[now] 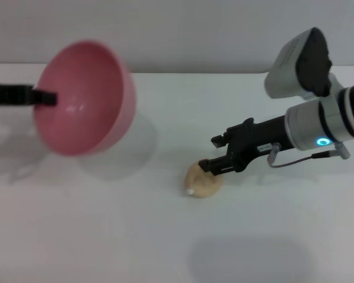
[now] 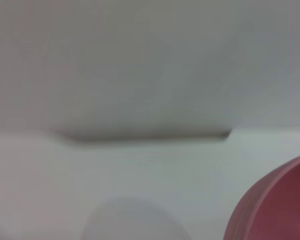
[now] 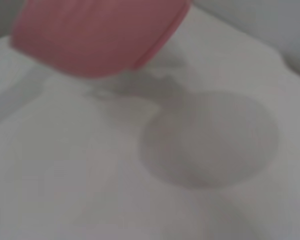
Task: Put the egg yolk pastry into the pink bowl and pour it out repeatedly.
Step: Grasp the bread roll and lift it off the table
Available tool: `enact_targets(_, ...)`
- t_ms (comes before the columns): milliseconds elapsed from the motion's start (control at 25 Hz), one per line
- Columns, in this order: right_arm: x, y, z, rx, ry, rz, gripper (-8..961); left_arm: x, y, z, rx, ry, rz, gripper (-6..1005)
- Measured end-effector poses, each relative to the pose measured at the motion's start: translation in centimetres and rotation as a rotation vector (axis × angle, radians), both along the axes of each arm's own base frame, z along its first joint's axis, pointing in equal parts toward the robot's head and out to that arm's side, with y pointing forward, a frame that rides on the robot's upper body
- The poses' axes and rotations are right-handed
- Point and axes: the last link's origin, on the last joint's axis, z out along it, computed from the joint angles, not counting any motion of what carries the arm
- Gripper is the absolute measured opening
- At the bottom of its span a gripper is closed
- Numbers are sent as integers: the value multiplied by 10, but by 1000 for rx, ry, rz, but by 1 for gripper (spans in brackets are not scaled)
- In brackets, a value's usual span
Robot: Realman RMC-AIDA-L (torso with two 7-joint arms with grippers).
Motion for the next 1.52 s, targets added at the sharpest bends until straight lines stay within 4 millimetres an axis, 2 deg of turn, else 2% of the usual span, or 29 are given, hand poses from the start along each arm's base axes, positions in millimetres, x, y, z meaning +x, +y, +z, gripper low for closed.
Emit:
enact_targets(120,1,-1,-8,-14,-15,2,619,-9,-13,10,-49,60,58,-1)
enact_targets(320,6,-6,-21,-22,-50,9,602,-20,-31,9,-151,172,131,-1)
enact_targets(680,14,-7,-48,46,-78,23,570,-13,-34,-4,-189,270,148,-2)
enact_targets(880,16,-8,-54,56,-93,34,553,-8,-32,-5,-191,275,136,-1)
enact_targets(1160,17,-5,-44,93,-57,8,528,-1,-27,-6,-188,277,112,-1)
enact_targets(1320,17,6,-26,171,1,-32,426,2,-21,-10,-174,280,101,-2)
enact_targets(1480,8,14,-9,217,46,-25,341,7,-13,-21,-176,323,93,-2)
enact_targets(1520,4,16,-5,225,53,-15,295,9,-11,-25,-186,343,90,-2)
